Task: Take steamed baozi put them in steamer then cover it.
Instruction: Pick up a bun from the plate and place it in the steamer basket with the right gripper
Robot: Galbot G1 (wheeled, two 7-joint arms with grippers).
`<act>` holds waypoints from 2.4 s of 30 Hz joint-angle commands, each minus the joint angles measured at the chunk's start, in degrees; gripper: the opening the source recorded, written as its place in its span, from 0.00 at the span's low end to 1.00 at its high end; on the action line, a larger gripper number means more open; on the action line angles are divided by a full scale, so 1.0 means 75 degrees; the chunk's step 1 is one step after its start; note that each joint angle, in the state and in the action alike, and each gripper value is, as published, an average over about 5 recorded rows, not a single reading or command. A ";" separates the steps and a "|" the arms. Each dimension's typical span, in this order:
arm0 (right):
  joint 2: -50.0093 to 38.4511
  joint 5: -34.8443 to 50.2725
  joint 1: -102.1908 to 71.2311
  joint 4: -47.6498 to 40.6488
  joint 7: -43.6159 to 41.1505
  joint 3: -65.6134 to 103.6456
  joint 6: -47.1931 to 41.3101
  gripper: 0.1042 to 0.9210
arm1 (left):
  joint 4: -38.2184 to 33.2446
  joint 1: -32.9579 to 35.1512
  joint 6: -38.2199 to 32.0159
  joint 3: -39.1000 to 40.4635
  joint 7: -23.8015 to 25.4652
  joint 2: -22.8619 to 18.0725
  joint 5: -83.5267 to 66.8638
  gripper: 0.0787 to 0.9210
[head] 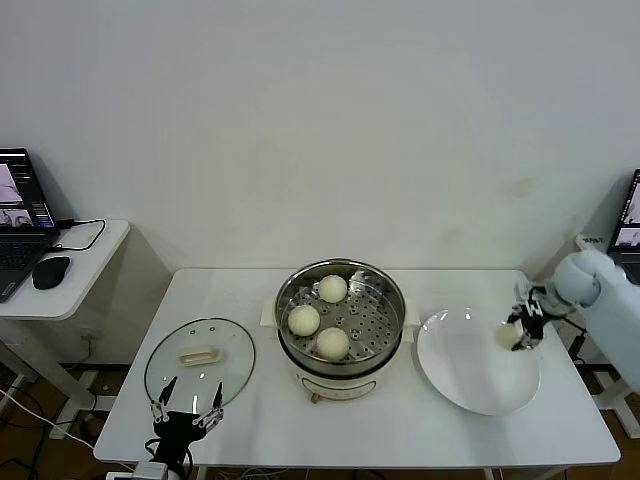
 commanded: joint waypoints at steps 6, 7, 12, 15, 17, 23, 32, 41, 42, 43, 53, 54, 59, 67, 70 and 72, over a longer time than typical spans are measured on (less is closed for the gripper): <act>0.0424 0.3602 0.3661 0.1914 -0.0070 -0.2865 -0.1590 0.62 | -0.0099 0.0118 -0.0019 -0.0120 -0.0043 0.0074 0.0105 0.88; 0.0562 0.3731 0.3853 0.1914 -0.0058 -0.3091 -0.1684 0.62 | -0.0104 0.0120 -0.0023 -0.0137 -0.0044 0.0092 0.0103 0.88; 0.1105 0.4203 0.4469 0.1821 -0.0007 -0.3942 -0.2093 0.62 | -0.0070 0.0072 0.0002 -0.0187 -0.0034 0.0174 0.0110 0.88; 0.1357 0.4472 0.4730 0.1678 0.0063 -0.4441 -0.2338 0.62 | -0.0041 0.0029 0.0007 -0.0147 -0.0026 0.0224 0.0111 0.88; 0.1538 0.4699 0.4925 0.1551 0.0136 -0.4822 -0.2484 0.62 | -0.0051 0.0002 0.0009 -0.0123 -0.0022 0.0237 0.0101 0.88; 0.2102 0.5185 0.5381 0.1160 0.0245 -0.5310 -0.2723 0.62 | -0.0080 -0.0053 0.0002 -0.0103 -0.0021 0.0292 0.0024 0.88; 0.2799 0.4978 0.5299 0.0993 0.0306 -0.5760 -0.2838 0.62 | -0.0066 -0.0174 0.0001 -0.0156 -0.0019 0.0315 -0.0108 0.88; 0.3288 0.4045 0.4586 0.0415 0.0394 -0.5799 -0.2710 0.62 | -0.0061 -0.0223 -0.0004 -0.0213 -0.0024 0.0332 -0.0182 0.88; 0.3325 0.3989 0.4511 0.0366 0.0432 -0.5780 -0.2701 0.62 | -0.0061 -0.0225 -0.0004 -0.0218 -0.0025 0.0333 -0.0189 0.88; 0.3358 0.3938 0.4436 0.0325 0.0466 -0.5752 -0.2696 0.62 | -0.0059 -0.0227 -0.0004 -0.0220 -0.0025 0.0333 -0.0193 0.88; 0.3356 0.3479 0.3990 0.0213 0.0577 -0.5647 -0.2657 0.62 | -0.0046 -0.0243 -0.0012 -0.0196 -0.0011 0.0297 -0.0190 0.88; 0.3348 0.3461 0.3961 0.0205 0.0591 -0.5635 -0.2655 0.62 | -0.0038 -0.0247 -0.0013 -0.0192 -0.0013 0.0297 -0.0190 0.88; 0.3411 0.3420 0.3781 0.0086 0.0750 -0.5472 -0.2652 0.62 | 0.0003 -0.0266 -0.0016 -0.0169 -0.0018 0.0281 -0.0177 0.88; 0.3317 0.3429 0.3768 0.0177 0.0859 -0.5398 -0.2667 0.63 | -0.0024 -0.0211 -0.0015 -0.0183 -0.0021 0.0268 -0.0176 0.88; 0.3103 0.3530 0.3856 0.0378 0.0837 -0.5318 -0.2699 0.69 | -0.0026 -0.0205 -0.0014 -0.0170 -0.0021 0.0256 -0.0169 0.88; 0.2923 0.3599 0.3908 0.0528 0.0792 -0.5216 -0.2725 0.75 | -0.0029 -0.0207 -0.0012 -0.0153 -0.0020 0.0232 -0.0157 0.88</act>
